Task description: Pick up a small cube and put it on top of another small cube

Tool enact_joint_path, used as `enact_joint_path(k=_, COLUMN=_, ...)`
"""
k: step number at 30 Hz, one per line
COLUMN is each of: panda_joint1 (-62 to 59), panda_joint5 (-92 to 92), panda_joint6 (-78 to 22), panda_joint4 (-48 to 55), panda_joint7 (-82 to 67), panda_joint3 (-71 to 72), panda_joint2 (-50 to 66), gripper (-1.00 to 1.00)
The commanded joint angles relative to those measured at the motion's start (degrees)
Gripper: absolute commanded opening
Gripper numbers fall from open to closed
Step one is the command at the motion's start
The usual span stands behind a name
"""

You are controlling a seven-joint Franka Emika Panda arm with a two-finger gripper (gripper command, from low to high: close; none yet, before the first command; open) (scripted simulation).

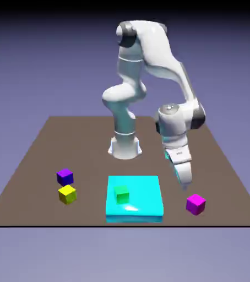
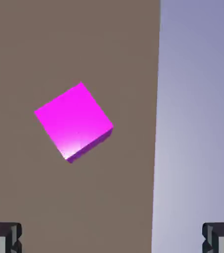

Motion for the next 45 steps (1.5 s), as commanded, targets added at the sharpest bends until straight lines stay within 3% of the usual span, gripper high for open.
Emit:
enact_joint_path(k=1, panda_joint1=1.2, panda_joint5=0.7, panda_joint6=-0.7, panda_joint4=0.7, panda_joint7=-2.5, panda_joint3=-0.6, panda_joint2=1.2, gripper=0.0)
enact_joint_path(k=11, panda_joint1=11.8, panda_joint5=7.6, panda_joint6=-6.9, panda_joint4=7.3, panda_joint7=-25.5, panda_joint3=-6.0, panda_joint2=11.9, gripper=0.0)
enact_joint_path(k=17, panda_joint1=11.7, panda_joint5=18.7, panda_joint6=-2.7, panda_joint4=10.2, panda_joint7=-32.8, panda_joint3=-3.3, panda_joint2=21.9, gripper=0.0)
enact_joint_path(k=18, panda_joint1=11.7, panda_joint5=18.7, panda_joint6=-2.7, panda_joint4=10.2, panda_joint7=-32.8, panda_joint3=-3.3, panda_joint2=21.9, gripper=-1.0)
enact_joint_path(k=26, panda_joint1=10.2, panda_joint5=10.5, panda_joint6=-8.9, panda_joint4=8.4, panda_joint7=-22.7, panda_joint3=-5.4, panda_joint2=10.3, gripper=-1.0)
enact_joint_path(k=45, panda_joint1=2.9, panda_joint5=20.4, panda_joint6=-17.8, panda_joint4=-3.8, panda_joint7=-33.5, panda_joint3=-44.9, panda_joint2=3.9, gripper=-1.0)
